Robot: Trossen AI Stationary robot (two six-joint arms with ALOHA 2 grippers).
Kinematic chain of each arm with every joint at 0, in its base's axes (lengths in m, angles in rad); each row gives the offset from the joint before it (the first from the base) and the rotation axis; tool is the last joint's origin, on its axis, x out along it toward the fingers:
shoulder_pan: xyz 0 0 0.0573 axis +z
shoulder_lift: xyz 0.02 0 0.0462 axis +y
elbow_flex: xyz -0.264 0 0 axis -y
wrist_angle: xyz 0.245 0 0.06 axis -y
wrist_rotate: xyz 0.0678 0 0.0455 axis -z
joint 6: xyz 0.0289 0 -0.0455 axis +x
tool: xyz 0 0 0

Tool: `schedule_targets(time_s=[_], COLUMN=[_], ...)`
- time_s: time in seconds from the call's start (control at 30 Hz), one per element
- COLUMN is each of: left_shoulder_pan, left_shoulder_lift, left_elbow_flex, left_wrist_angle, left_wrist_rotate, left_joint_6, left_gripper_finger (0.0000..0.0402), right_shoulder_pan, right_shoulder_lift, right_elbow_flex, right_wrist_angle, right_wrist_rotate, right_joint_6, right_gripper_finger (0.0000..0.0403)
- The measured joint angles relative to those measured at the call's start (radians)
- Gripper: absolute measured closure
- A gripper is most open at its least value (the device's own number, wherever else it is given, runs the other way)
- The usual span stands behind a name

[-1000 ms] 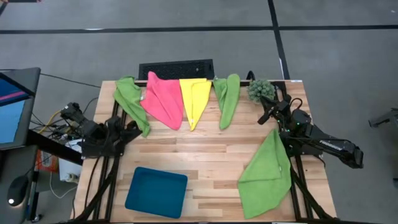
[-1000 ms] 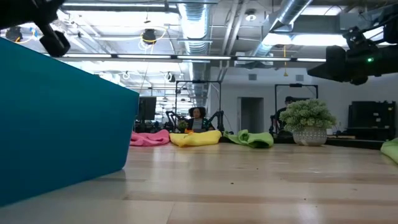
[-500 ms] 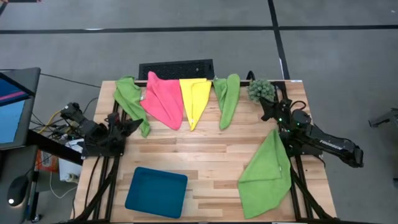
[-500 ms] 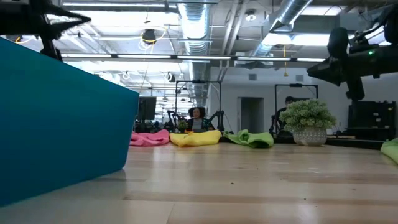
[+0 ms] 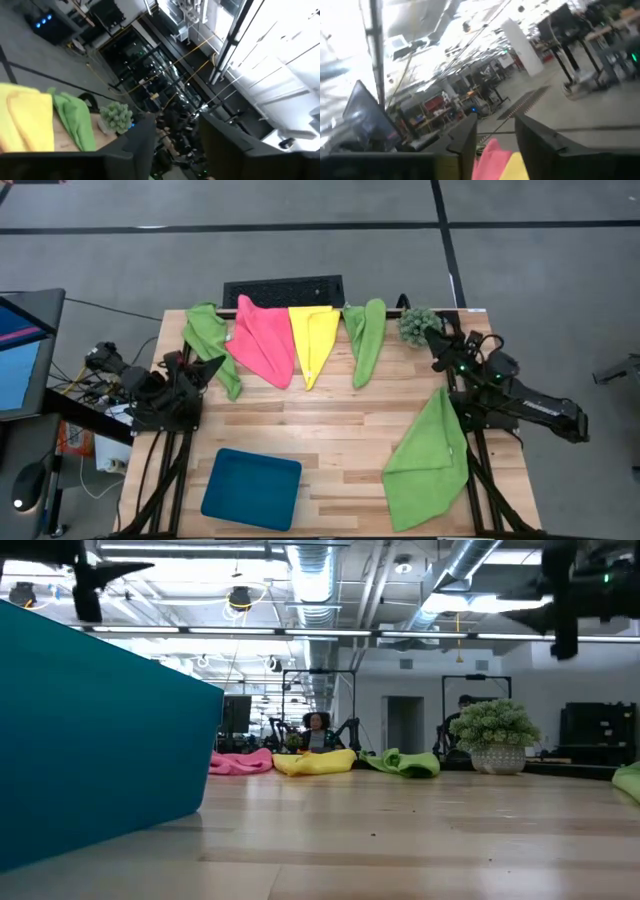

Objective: Fold microfiber towels
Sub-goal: Fold the yellow microfiber towel

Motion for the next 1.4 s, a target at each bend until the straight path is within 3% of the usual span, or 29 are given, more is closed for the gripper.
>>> schedule_targets(time_s=[0.23, 0.4, 0.63, 1.0, 1.4], left_shoulder_pan=[0.091, 0.179, 0.330, 0.431, 0.431], left_shoulder_lift=[0.253, 0.364, 0.479, 0.521, 0.521], left_elbow_flex=[0.239, 0.445, 0.657, 0.688, 0.688], left_wrist_angle=[-0.158, -0.463, -0.885, -0.946, -0.974], left_wrist_rotate=[0.009, 0.067, 0.240, 0.396, 0.393], left_joint_6=[-0.003, -0.103, -0.297, -0.289, -0.293], left_gripper_finger=[0.0213, 0.0217, 0.0218, 0.0219, 0.0219], right_shoulder_pan=[0.056, 0.071, 0.035, -0.166, -0.279], right_shoulder_lift=[0.334, 0.650, 1.051, 1.537, 1.990], right_elbow_flex=[0.214, 0.426, 0.790, 1.284, 1.706], right_wrist_angle=[-0.010, -0.064, -0.365, -0.620, -0.865], right_wrist_rotate=[0.008, -0.020, -0.179, -0.473, -0.565], right_joint_6=[-0.132, -0.175, -0.332, -0.836, -1.155], right_gripper_finger=[0.0197, 0.0198, 0.0204, 0.0206, 0.0214])
